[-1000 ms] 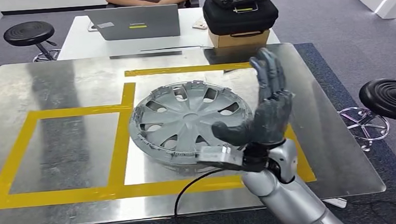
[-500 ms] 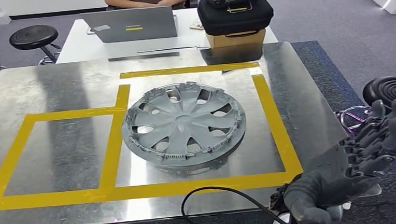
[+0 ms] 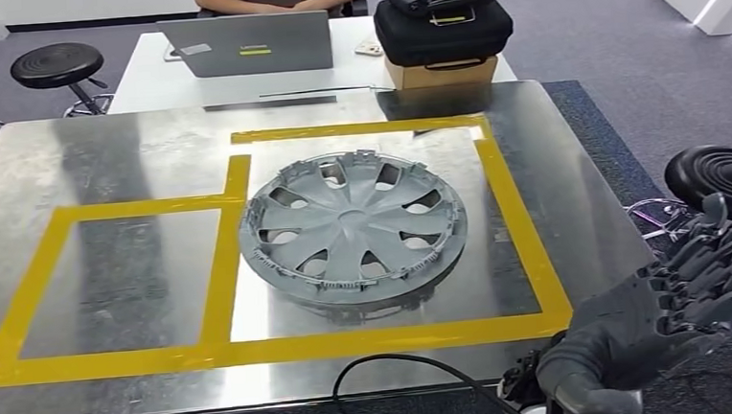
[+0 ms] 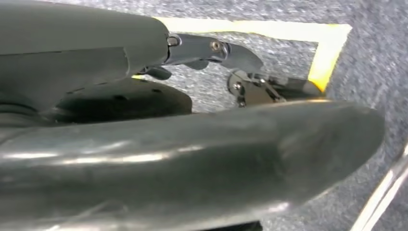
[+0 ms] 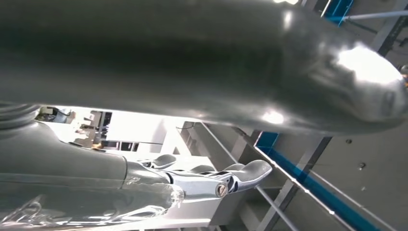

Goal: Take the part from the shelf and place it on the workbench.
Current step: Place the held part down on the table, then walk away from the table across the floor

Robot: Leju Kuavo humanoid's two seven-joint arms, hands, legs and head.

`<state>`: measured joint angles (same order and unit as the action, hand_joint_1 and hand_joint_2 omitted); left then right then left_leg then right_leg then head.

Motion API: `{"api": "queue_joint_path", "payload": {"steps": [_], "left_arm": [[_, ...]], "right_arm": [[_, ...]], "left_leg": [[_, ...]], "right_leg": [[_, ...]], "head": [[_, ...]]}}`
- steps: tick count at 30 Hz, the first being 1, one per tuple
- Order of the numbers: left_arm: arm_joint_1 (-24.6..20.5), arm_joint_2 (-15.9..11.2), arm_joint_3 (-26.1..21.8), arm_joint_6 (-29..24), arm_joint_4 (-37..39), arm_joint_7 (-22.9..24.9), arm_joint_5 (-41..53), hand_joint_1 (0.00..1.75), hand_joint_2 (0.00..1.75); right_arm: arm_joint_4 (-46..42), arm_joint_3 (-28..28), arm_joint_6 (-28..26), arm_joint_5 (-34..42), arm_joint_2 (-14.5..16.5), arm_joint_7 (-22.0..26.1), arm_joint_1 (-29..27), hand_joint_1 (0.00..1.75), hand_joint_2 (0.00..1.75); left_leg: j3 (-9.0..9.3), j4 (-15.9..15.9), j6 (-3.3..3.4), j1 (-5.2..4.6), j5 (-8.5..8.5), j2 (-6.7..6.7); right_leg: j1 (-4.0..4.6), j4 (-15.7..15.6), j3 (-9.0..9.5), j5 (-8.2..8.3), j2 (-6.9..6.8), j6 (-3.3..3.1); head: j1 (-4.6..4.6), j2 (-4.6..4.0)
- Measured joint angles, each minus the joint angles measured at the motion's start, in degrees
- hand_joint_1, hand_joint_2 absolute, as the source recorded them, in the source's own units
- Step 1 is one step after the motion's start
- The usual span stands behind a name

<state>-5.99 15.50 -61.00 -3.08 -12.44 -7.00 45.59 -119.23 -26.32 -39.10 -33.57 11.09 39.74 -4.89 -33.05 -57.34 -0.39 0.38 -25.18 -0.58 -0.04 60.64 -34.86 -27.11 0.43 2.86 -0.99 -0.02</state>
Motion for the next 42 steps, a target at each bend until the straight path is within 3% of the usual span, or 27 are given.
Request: {"api": "queue_joint_path", "payload": {"steps": [2,4,5,6,8,10,14,16,18,20,21,22,24,25,26,29,30,31,34,35,36,37,39,40,42], "left_arm": [[0.0,0.1,-0.2,0.0,0.0,0.9,-0.1,0.0,1.75],[0.0,0.1,-0.5,-0.1,0.0,1.4,0.0,0.0,1.75],[0.0,0.1,-0.6,-0.1,0.0,1.5,0.0,0.0,1.75],[0.0,0.1,-0.8,-0.1,0.0,1.6,0.1,0.0,1.75],[0.0,0.1,-0.8,-0.1,0.0,1.6,0.2,0.0,1.75],[-0.1,0.1,-0.8,-0.1,0.0,1.6,0.4,0.0,1.75],[-0.1,0.1,-0.9,-0.2,0.0,1.6,0.5,0.0,1.75],[-0.1,0.1,-0.9,-0.3,0.0,1.6,0.5,0.0,1.75],[-0.1,0.1,-0.9,-0.4,0.0,1.6,0.6,0.0,1.75],[-0.1,0.1,-0.9,-0.4,0.0,1.6,0.5,0.0,1.75],[-0.2,0.1,-0.9,-0.5,0.0,1.6,0.5,0.0,1.75],[-0.2,0.1,-0.9,-0.5,0.0,1.6,0.5,0.0,1.75],[-0.4,0.1,-0.9,-0.5,0.0,1.5,0.5,0.0,1.75],[-0.6,0.1,-0.9,-0.5,0.0,1.5,0.5,0.0,1.75],[-0.7,0.2,-0.9,-0.6,0.0,1.5,0.6,0.0,1.75],[-0.4,0.3,-1.0,-0.6,0.0,1.5,0.5,0.0,1.75],[-0.3,0.3,-1.0,-0.6,0.0,1.5,0.5,0.0,1.75],[-0.3,0.3,-1.0,-0.5,0.0,1.5,0.5,0.0,1.75],[-0.3,0.3,-1.1,-0.5,0.0,1.5,0.4,0.0,1.75],[-0.3,0.3,-1.1,-0.4,0.0,1.5,0.3,0.0,1.75],[-0.3,0.3,-1.1,-0.4,0.0,1.5,0.2,0.0,1.75],[-0.3,0.3,-1.1,-0.4,0.0,1.5,0.0,0.0,1.75],[-0.3,0.3,-1.2,-0.3,0.0,1.5,-0.3,0.0,1.75],[-0.3,0.3,-1.2,-0.3,-0.1,1.5,-0.4,0.0,1.75],[-0.4,0.3,-1.3,-0.2,-0.1,1.4,-0.5,0.0,1.75]], "right_arm": [[0.0,0.0,0.0,0.2,0.0,0.0,0.0,0.0,0.0],[0.0,0.0,0.0,0.2,-0.1,0.0,0.0,0.0,0.0],[0.1,0.0,0.0,0.3,-0.1,0.0,-0.1,0.0,0.0],[0.1,0.0,0.0,0.3,-0.1,0.0,-0.1,0.0,0.0],[0.1,0.0,0.0,0.3,-0.1,0.0,-0.1,0.0,0.0],[0.1,0.0,0.0,0.2,-0.1,0.0,-0.1,0.0,0.0],[0.2,0.0,0.0,0.1,-0.1,0.0,-0.1,0.0,0.0],[0.2,0.0,0.0,-0.2,-0.1,0.0,-0.1,0.0,0.0],[0.2,0.0,0.0,-0.7,-0.1,0.0,-0.1,0.0,0.0],[0.2,0.0,0.0,-0.8,-0.1,0.0,-0.1,0.0,0.0],[0.2,0.0,0.0,-0.9,-0.1,0.0,-0.1,0.0,0.0],[0.2,0.0,0.0,-0.9,-0.1,0.0,0.0,0.0,0.0],[0.2,0.0,0.0,-0.9,-0.1,0.0,0.0,0.0,0.0],[0.2,0.0,0.0,-0.9,-0.1,0.0,0.0,0.0,0.0],[0.2,0.0,0.0,-0.9,-0.1,-0.1,0.0,0.0,0.0],[0.3,0.0,0.0,-1.0,-0.1,-0.1,0.1,0.0,0.0],[0.3,0.0,0.0,-1.0,-0.1,-0.1,0.1,0.0,0.0],[0.3,0.0,0.0,-0.9,-0.1,-0.1,0.1,0.0,0.0],[0.4,0.0,0.0,-0.9,-0.1,-0.1,0.1,0.0,0.0],[0.5,0.0,0.0,-0.8,-0.1,-0.1,0.1,0.0,0.0],[0.5,0.0,0.0,-0.8,-0.1,-0.1,0.1,0.0,0.0],[0.6,0.0,0.0,-0.8,-0.1,-0.1,0.1,0.0,0.0],[0.6,0.0,0.0,-0.9,-0.1,0.0,0.2,0.0,0.0],[0.6,0.0,0.0,-0.9,-0.1,0.0,0.3,0.0,0.0],[0.6,-0.1,0.0,-0.9,-0.1,0.0,0.4,0.0,0.0]], "left_leg": [[-0.13,0.0,0.42,0.07,0.3,0.06],[-0.4,0.0,0.57,0.04,0.45,0.09],[-0.5,0.0,0.59,0.02,0.54,0.1],[-0.57,0.0,0.55,0.03,0.63,0.09],[-0.62,0.0,0.31,0.06,0.86,0.0],[-0.83,-0.1,-0.22,-0.13,1.15,-0.11],[-1.53,-0.2,-1.57,-0.15,1.71,-0.14],[-2.88,-3.1,-2.11,-0.12,-1.16,-0.1],[-5.51,-10.0,-2.47,-0.12,-6.15,-0.05],[-6.8,-15.2,-2.52,-0.12,-8.86,-0.05],[-5.96,-15.0,-2.42,-0.14,-8.68,-0.05],[-3.96,-12.7,-2.24,-0.16,-7.69,-0.05],[1.74,-4.6,-1.79,-0.27,-5.45,-0.04],[3.71,-1.3,-1.5,-0.35,-4.77,-0.07],[4.7,0.6,-1.19,-0.47,-4.42,-0.11],[3.99,1.4,-0.07,-0.77,-3.06,-0.1],[3.59,1.4,0.26,-0.72,-2.41,-0.02],[3.06,1.5,0.54,-0.61,-1.74,0.06],[1.07,1.5,0.95,-0.53,0.04,0.23],[0.27,1.5,0.96,-0.54,0.67,0.28],[-0.55,1.5,0.89,-0.53,1.31,0.32],[-1.39,1.5,0.77,-0.49,1.96,0.36],[-2.76,1.3,0.32,-0.46,3.14,0.31],[-3.19,1.2,0.0,-0.49,3.64,0.26],[-3.49,1.0,-0.64,-0.6,4.61,0.2]], "right_leg": [[-0.04,6.0,-2.38,-3.89,-0.07,0.4],[-0.05,12.8,-5.06,-7.17,-0.06,0.56],[-0.05,14.0,-5.34,-7.39,-0.06,0.57],[-0.06,13.1,-4.54,-6.55,-0.06,0.53],[-0.12,5.8,-0.24,-3.19,-0.06,0.41],[-0.1,-0.6,3.19,-0.98,0.09,0.07],[0.01,-1.7,2.89,0.24,0.19,-1.28],[-0.18,-1.9,2.12,1.08,-0.05,-2.04],[-0.15,-1.9,0.93,1.96,-0.19,-2.45],[-0.01,-1.9,-0.44,2.94,-0.26,-2.49],[0.05,-1.8,-1.11,3.46,-0.27,-2.44],[0.09,-1.8,-1.74,4.01,-0.25,-2.38],[0.22,-1.8,-2.81,5.05,-0.21,-2.08],[0.29,-1.7,-3.24,5.58,-0.23,-1.84],[0.32,-1.8,-3.55,6.1,-0.28,-1.55],[0.04,-2.5,-3.94,7.64,-0.37,-0.55],[-0.03,-2.3,-4.32,7.16,-0.35,-0.23],[-0.05,-1.2,-4.93,5.56,-0.33,0.04],[-0.13,8.8,-7.43,-2.89,-0.32,0.52],[-0.13,11.8,-7.57,-4.23,-0.32,0.55],[-0.12,13.2,-6.88,-4.22,-0.31,0.53],[-0.13,12.7,-5.17,-3.24,-0.32,0.52],[-0.21,6.2,1.1,-1.69,-0.32,0.62],[-0.23,2.0,4.52,-2.0,-0.21,0.56],[-0.15,-3.2,8.15,-3.31,0.0,0.16]], "head": [[-0.25,0.0],[-0.29,0.0],[-0.31,0.0],[-0.31,0.0],[-0.33,0.01],[-0.29,0.01],[-0.2,0.0],[-0.05,0.01],[0.11,0.01],[0.11,0.0],[0.12,0.0],[0.11,0.0],[0.14,0.0],[0.1,0.01],[0.11,0.01],[0.16,0.01],[0.16,0.01],[0.17,0.0],[0.09,0.0],[0.09,0.0],[0.1,0.0],[0.11,0.0],[0.09,0.01],[0.06,0.01],[-0.04,0.01]]}}
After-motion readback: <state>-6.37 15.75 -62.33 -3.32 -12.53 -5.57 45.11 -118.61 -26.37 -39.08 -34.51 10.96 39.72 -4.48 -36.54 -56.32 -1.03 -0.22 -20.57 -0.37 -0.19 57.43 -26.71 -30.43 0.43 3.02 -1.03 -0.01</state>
